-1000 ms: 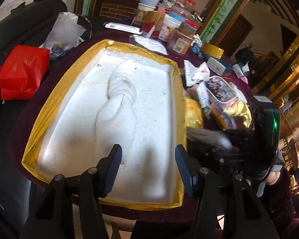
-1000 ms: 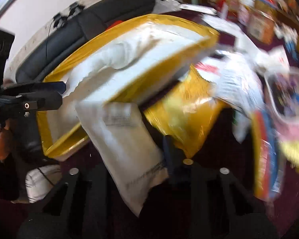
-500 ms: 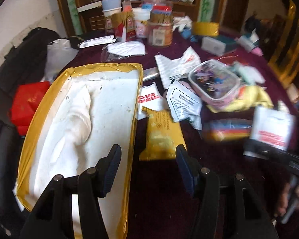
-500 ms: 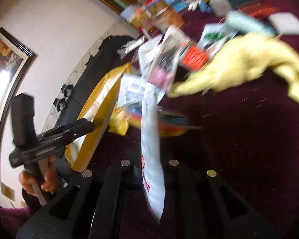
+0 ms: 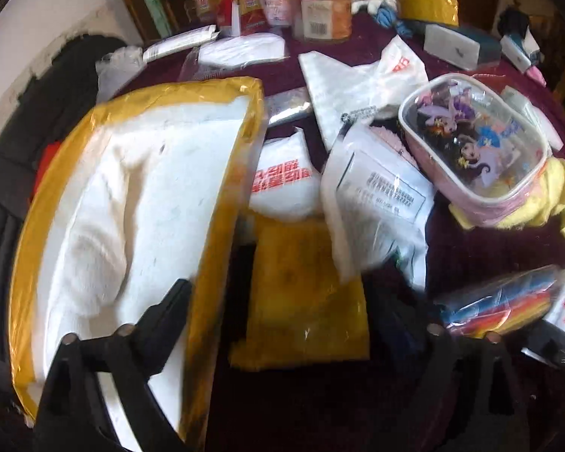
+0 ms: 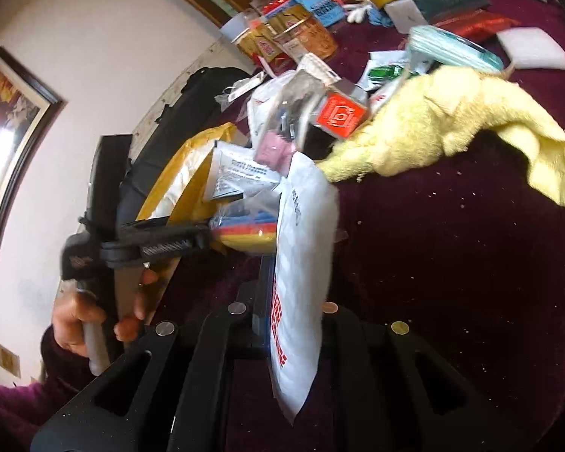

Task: Organize soft objects
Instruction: 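Hold the white bag in the right tool while the left tool grasps the yellow snack packet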

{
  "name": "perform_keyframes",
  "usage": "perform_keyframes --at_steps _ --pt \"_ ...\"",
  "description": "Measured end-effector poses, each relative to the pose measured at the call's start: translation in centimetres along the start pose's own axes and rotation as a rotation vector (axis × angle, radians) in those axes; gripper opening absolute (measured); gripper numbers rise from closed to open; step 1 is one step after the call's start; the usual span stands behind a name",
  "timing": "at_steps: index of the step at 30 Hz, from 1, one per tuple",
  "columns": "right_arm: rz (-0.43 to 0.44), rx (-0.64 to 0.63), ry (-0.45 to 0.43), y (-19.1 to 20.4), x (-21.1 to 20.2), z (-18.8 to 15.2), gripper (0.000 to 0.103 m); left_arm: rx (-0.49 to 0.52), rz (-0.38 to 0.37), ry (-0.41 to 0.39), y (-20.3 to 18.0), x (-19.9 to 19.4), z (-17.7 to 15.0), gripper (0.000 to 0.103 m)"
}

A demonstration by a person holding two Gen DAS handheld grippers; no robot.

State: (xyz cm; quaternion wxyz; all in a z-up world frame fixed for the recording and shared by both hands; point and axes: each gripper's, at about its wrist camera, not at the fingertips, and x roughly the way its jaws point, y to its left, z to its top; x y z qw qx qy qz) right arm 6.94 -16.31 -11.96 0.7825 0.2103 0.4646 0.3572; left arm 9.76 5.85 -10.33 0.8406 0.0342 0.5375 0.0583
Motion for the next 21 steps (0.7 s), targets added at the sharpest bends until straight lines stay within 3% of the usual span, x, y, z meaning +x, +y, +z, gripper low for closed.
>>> perform_keyframes --at_steps 3,4,5,9,14,17,21 --pt "0.006 -0.003 -0.021 0.1 -0.4 0.0 0.008 -0.02 -0.024 -0.043 0.3 0.1 0.2 0.09" --pt "0.006 -0.011 -0.025 0.2 -0.5 0.0 0.008 -0.017 -0.022 -0.057 0.3 0.1 0.4 0.084" --pt "0.002 -0.018 -0.028 0.4 -0.4 0.0 0.008 -0.002 0.005 -0.087 0.1 -0.2 0.3 0.065" --pt "-0.005 -0.017 -0.034 0.2 -0.5 0.0 0.008 0.059 0.012 -0.127 -0.6 -0.8 -0.3 0.049" --pt "-0.02 -0.049 -0.08 0.8 -1.3 -0.3 0.008 0.035 -0.103 -0.152 0.0 -2.0 -1.3 0.047" --pt "-0.02 -0.071 -0.098 1.2 -1.6 -0.5 0.008 0.108 -0.16 -0.165 -0.7 -2.6 -2.3 0.048" --pt "-0.022 -0.072 -0.109 1.2 -1.7 -0.4 0.008 0.165 -0.302 -0.183 0.0 -3.0 -3.0 0.052"
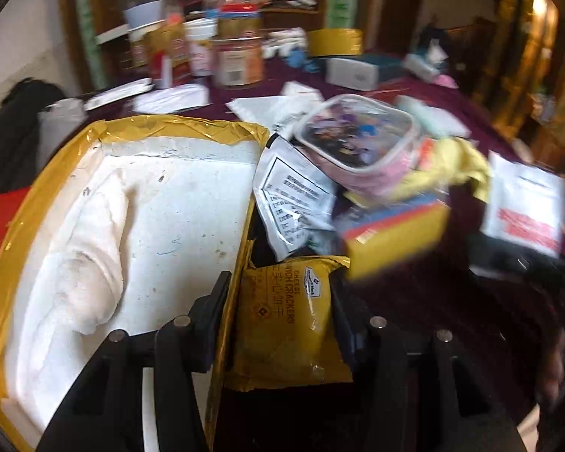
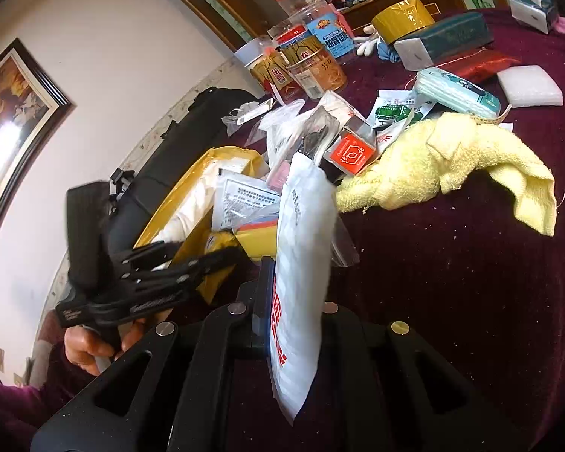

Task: Organize soft objects
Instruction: 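Hold the white bag in the right tool while the left tool grasps the yellow snack packet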

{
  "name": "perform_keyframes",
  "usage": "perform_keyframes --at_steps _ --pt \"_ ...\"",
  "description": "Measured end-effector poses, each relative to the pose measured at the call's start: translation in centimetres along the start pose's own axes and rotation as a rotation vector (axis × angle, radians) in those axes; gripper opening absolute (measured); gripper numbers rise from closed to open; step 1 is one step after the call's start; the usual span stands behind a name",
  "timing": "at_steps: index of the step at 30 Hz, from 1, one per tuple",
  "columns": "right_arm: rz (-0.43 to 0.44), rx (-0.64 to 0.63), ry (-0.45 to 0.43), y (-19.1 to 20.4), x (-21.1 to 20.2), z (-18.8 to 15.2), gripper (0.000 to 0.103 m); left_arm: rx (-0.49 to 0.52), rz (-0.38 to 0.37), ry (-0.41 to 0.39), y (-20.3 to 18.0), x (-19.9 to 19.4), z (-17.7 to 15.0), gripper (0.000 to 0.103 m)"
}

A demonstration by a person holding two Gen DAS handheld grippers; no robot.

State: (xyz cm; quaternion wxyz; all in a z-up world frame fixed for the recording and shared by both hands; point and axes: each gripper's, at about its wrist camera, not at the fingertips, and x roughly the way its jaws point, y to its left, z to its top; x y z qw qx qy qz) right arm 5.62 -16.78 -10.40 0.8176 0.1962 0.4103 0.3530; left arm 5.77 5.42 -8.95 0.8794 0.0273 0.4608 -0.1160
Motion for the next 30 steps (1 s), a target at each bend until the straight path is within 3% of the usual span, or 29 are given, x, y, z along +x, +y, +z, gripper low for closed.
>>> perform_keyframes --at_steps 5,9,11,14,16,17,18,19,21,24,27,30 --pt "-0.01 0.014 0.0 -0.3 0.1 0.1 0.008 -0.017 -0.082 0.01 0.8 0.0 0.2 0.058" --pt "-0.014 0.02 0.007 -0.5 0.2 0.2 0.008 -0.009 -0.075 0.015 0.2 -0.7 -0.2 0.058" --pt "-0.012 0.028 0.014 -0.7 0.3 0.2 0.008 0.019 -0.049 -0.04 -0.2 -2.0 -0.5 0.058" --pt "-0.006 0.023 0.012 -0.6 0.3 0.3 0.008 0.057 0.012 -0.188 -0.5 -4.7 -0.6 0.058" --pt "-0.003 0.017 0.016 -0.5 0.4 0.3 0.008 0.07 0.0 -0.223 -0.6 -5.8 -0.6 0.062" --pt "-0.007 0.015 0.019 -0.4 0.4 0.3 0.008 0.095 -0.04 -0.2 -1.0 -5.8 -0.7 0.072" --pt "-0.008 0.015 0.022 -0.4 0.5 0.2 0.008 0.126 -0.055 -0.156 -1.5 -5.4 -0.8 0.074" --pt "-0.006 0.017 0.024 -0.5 0.5 0.3 0.008 0.162 -0.033 -0.11 -2.4 -4.6 -1.0 0.074" --pt "-0.006 0.015 0.019 -0.5 0.5 0.3 0.008 0.205 0.004 -0.097 -3.3 -4.0 -1.4 0.074" --pt "0.0 0.016 0.017 -0.5 0.4 0.3 0.008 0.184 0.033 -0.096 -3.1 -3.6 -0.9 0.074" --pt "-0.003 0.017 0.019 -0.5 0.4 0.3 0.008 0.102 -0.024 -0.072 -2.3 -4.3 -0.2 0.074" --pt "-0.005 0.018 0.019 -0.5 0.4 0.4 0.008 0.095 -0.131 -0.116 -2.8 -6.5 -0.6 0.074"
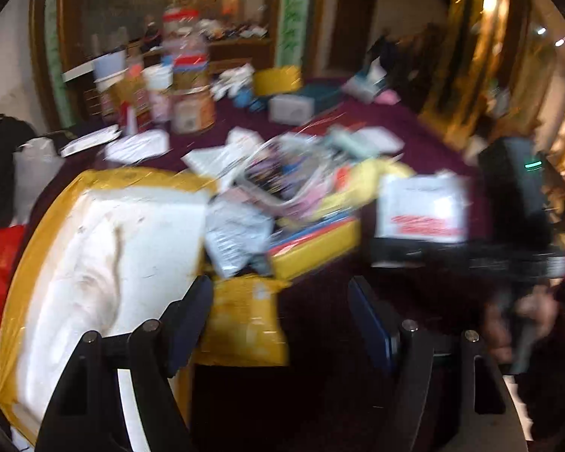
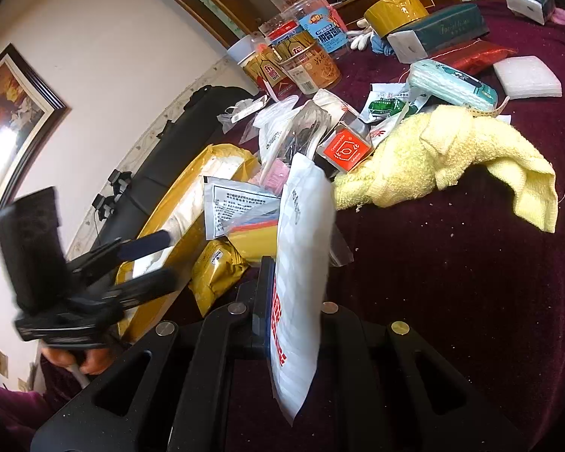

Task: Organize soft objects
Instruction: 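Hold the white bag in the right tool while the left tool grasps the yellow snack packet, then lower the yellow packet and white bag into the tray and open both tools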

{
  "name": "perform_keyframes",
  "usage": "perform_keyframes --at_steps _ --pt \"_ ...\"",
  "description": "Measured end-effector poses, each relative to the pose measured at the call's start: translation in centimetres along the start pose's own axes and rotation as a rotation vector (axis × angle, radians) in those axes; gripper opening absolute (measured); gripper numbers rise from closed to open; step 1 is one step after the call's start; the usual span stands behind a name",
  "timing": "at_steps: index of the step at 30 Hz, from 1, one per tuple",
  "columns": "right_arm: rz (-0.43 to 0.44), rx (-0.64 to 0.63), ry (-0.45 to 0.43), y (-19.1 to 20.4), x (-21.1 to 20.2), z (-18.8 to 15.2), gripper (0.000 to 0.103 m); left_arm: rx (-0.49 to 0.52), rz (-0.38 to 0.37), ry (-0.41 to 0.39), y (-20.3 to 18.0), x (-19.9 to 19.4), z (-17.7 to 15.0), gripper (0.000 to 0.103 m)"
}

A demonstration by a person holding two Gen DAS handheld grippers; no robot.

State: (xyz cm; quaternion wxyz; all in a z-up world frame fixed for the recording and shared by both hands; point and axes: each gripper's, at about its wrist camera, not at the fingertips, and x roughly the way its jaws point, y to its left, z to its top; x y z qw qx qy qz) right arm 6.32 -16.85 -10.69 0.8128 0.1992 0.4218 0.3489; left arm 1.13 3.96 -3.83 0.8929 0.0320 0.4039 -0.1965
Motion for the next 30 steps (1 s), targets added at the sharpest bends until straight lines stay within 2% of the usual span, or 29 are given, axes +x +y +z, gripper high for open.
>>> perform_keyframes --at_steps 1,3,5,6,7,10,13,16,17,18,19,20,21,24,27,29,30 --pt "0.001 0.001 0.0 0.0 0.0 0.0 0.008 0.015 -0.01 0.001 -0.4 -0.2 -0.1 0.074" --pt "0.001 0.003 0.002 0.0 0.0 0.0 0.008 0.045 0.027 0.044 -0.8 1.1 -0.4 0.074" --pt "-0.001 0.0 -0.001 0.1 0.0 -0.1 0.008 0.013 0.057 0.126 0.0 3.4 -0.7 0.074" --pt "0.0 -0.001 0.0 0.1 0.0 -0.1 0.008 -0.028 0.047 0.164 0.7 4.4 -0.9 0.074" --pt "-0.003 -0.002 0.001 0.1 0.0 -0.1 0.008 -0.062 0.041 0.168 1.4 5.0 -0.9 0.074" --pt "-0.01 -0.003 0.002 0.1 0.0 -0.2 0.008 -0.07 0.081 0.174 2.0 5.7 -0.4 0.074" --pt "-0.014 0.0 0.001 0.1 0.0 -0.1 0.008 -0.045 0.147 0.182 2.4 6.7 0.0 0.075" --pt "-0.015 0.008 -0.002 0.0 -0.1 -0.1 0.008 -0.032 0.163 0.184 2.8 7.3 0.3 0.074" --pt "-0.017 0.01 -0.002 0.0 0.0 -0.1 0.008 -0.012 0.164 0.199 2.4 7.4 0.1 0.073" --pt "-0.019 0.012 -0.001 -0.1 0.0 -0.1 0.008 0.009 0.161 0.216 2.0 7.5 -0.2 0.064" --pt "-0.02 0.014 -0.003 -0.1 0.0 -0.1 0.008 0.056 0.186 0.232 1.0 7.8 -0.7 0.063" --pt "-0.021 0.015 -0.006 -0.2 -0.1 0.0 0.008 0.073 0.191 0.206 0.5 7.3 -1.1 0.051" --pt "-0.024 0.013 -0.01 -0.1 -0.1 0.0 0.008 0.047 0.141 0.202 0.6 7.1 -1.3 0.044" --pt "-0.042 -0.024 -0.047 0.5 -0.6 -0.2 0.008 -0.022 0.108 0.181 1.6 6.9 -1.2 0.043" --pt "-0.062 -0.077 -0.063 1.6 -0.8 -0.4 0.008 -0.042 0.099 0.152 1.8 6.4 -1.2 0.043" --pt "-0.052 -0.106 -0.078 2.5 -1.0 -0.5 0.008 -0.051 0.069 0.105 1.7 4.8 -1.1 0.043" --pt "-0.02 -0.107 -0.09 3.2 -1.1 -0.4 0.008 -0.048 0.065 0.088 1.6 4.1 -0.8 0.043"
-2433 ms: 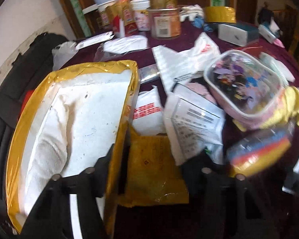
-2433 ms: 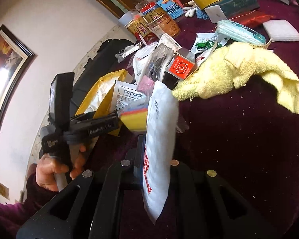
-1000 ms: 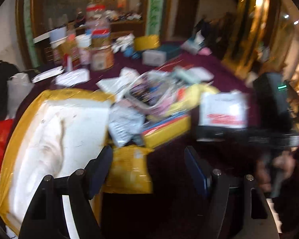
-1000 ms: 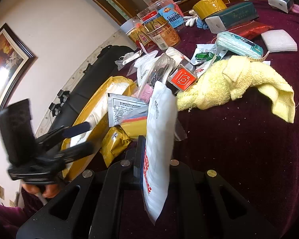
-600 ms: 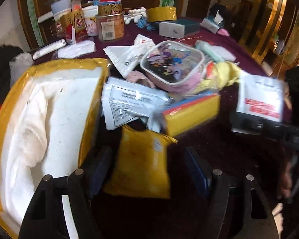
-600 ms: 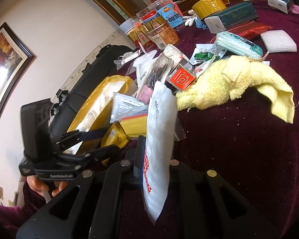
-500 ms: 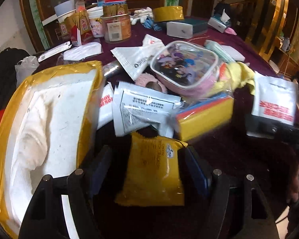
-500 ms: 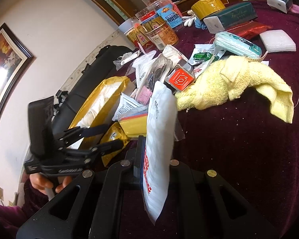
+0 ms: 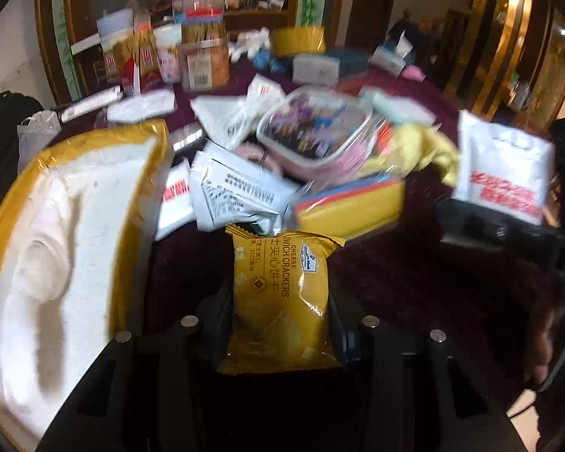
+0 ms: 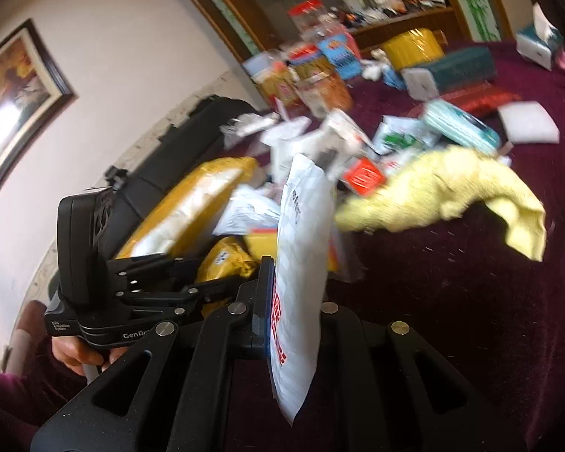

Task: Organize soft objects
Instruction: 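Lower the yellow packet and white bag into the tray and open both tools, then grasp the lemon-print tissue pack with the right tool while the left tool grasps the yellow towel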

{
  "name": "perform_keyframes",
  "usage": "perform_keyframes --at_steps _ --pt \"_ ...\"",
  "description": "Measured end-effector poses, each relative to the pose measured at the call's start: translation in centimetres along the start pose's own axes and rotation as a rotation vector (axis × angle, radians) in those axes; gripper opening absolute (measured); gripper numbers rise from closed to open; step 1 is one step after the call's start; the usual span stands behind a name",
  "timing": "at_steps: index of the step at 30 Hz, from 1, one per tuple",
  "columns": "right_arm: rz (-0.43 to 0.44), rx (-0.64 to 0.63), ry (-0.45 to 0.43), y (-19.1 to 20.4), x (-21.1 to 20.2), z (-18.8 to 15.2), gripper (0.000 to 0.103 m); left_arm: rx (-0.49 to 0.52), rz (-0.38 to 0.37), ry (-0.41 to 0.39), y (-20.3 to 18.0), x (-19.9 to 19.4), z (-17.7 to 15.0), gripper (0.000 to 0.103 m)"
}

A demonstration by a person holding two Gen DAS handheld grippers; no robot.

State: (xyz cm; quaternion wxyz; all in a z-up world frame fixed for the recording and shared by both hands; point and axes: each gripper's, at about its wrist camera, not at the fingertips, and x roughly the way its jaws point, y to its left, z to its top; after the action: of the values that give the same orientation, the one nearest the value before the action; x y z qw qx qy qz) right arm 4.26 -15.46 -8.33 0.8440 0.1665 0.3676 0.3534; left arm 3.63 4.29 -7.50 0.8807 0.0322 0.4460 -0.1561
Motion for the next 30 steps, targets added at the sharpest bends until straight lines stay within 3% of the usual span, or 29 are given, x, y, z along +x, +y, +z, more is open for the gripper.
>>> perform_keyframes --at_steps 3,6,9,11,13,14,15,17,20,23,25,27,30 --pt "0.072 -0.013 0.02 2.8 1.3 1.7 0.008 -0.043 -0.006 -0.09 1.4 -4.8 0.3 0.043" --pt "0.111 -0.09 0.075 7.3 4.7 4.4 0.008 -0.115 0.08 -0.144 4.9 -8.5 0.4 0.044" --pt "0.171 -0.122 0.13 11.2 9.4 6.8 0.008 -0.196 0.15 -0.141 9.0 -10.0 0.4 0.044" --pt "0.165 -0.134 0.18 13.6 13.6 8.1 0.009 -0.255 0.163 -0.081 11.9 -9.5 0.1 0.048" --pt "0.154 -0.11 0.263 15.0 17.6 8.9 0.024 -0.317 0.163 -0.015 13.9 -8.0 -0.2 0.052" --pt "0.119 -0.108 0.309 15.4 19.6 9.1 0.045 -0.347 0.179 0.007 14.8 -7.6 -0.5 0.052" --pt "0.065 -0.124 0.333 16.0 21.1 9.1 0.057 -0.367 0.209 0.009 15.3 -7.6 -0.9 0.052" --pt "0.004 -0.158 0.373 16.4 22.5 8.9 0.057 -0.392 0.283 -0.042 15.9 -8.6 -1.8 0.053" --pt "0.048 -0.121 0.29 15.3 19.5 9.4 0.057 -0.402 0.278 -0.138 15.4 -10.9 -2.3 0.059" --pt "0.05 -0.057 0.129 11.6 12.4 9.7 0.057 -0.346 0.196 -0.212 12.8 -12.0 -1.8 0.069" --pt "-0.038 -0.042 0.051 9.3 8.1 8.9 0.057 -0.287 0.119 -0.214 9.9 -11.2 -1.0 0.072" --pt "-0.19 -0.029 -0.018 5.9 3.0 7.7 0.057 -0.236 0.043 -0.189 7.6 -9.7 -0.2 0.072" --pt "-0.424 0.054 -0.077 0.4 -4.2 5.7 0.056 -0.178 -0.002 -0.134 4.7 -7.3 0.6 0.072"
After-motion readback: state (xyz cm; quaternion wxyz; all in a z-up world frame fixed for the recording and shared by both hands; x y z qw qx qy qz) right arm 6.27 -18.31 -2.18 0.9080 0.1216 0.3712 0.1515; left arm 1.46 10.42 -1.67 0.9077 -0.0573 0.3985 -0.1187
